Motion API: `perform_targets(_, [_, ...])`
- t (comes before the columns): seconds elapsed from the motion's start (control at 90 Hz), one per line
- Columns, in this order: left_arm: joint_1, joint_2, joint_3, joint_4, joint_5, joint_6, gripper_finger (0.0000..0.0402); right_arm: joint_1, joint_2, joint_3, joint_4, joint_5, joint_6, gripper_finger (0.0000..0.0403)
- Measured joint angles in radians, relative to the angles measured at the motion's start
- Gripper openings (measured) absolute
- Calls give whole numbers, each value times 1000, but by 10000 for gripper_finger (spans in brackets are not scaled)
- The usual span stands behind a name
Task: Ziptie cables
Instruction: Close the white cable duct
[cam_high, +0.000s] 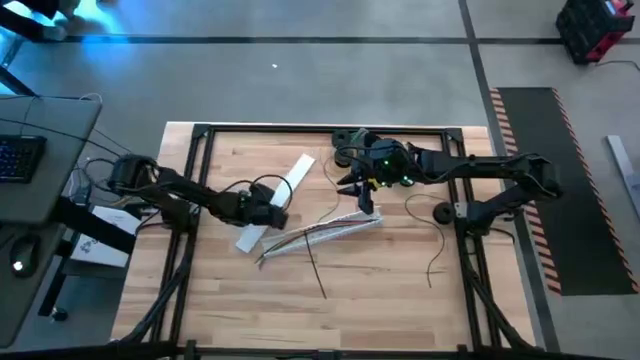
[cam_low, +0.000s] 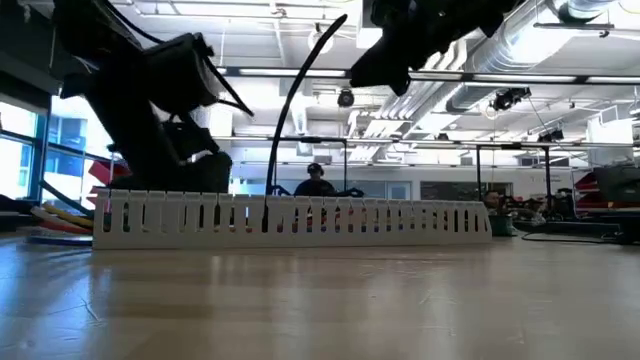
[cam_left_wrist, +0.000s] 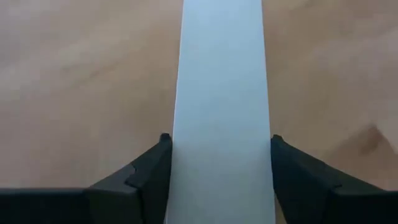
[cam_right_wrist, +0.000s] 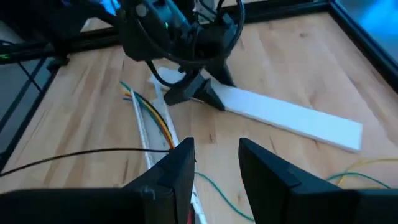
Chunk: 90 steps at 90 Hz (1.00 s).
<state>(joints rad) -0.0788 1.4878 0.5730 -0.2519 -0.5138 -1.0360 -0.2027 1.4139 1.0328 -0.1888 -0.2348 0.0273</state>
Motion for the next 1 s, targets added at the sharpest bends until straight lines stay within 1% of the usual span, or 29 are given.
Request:
perform_targets(0.2, [-1, -117, 2, -26, 40, 119, 206, 0, -8, 0, 7, 0, -1, 110])
perform_targets(0.344, [-1, -166, 7, -22, 74, 177, 206, 0, -55, 0, 46, 18, -7, 110])
perform_targets(0.489, [-1, -179, 81, -84, 100, 254, 206, -1, -117, 0, 56, 73, -8, 110])
perform_targets(0.544, [-1, -179, 120, -108, 116, 300, 206, -8, -132, 0, 55, 55, -5, 113])
perform_targets(0.589, [-1, -176, 153, -119, 127, 336, 206, -14, -137, 0, 51, 15, 0, 119])
perform_targets(0.678, [-2, -173, 222, -153, 155, 401, 206, -21, -136, 18, 7, -80, -10, 142])
perform_targets(0.744, [-2, -163, 277, -180, 167, 440, 206, -23, -123, 47, -51, -132, -57, 168])
perform_targets(0.856, [-2, -136, 370, -235, 167, 503, 206, -22, -87, 80, -129, -160, -151, 222])
perform_targets(1.0, [-2, -58, 489, -301, 176, 573, 206, -6, -15, 95, -139, -160, -279, 283])
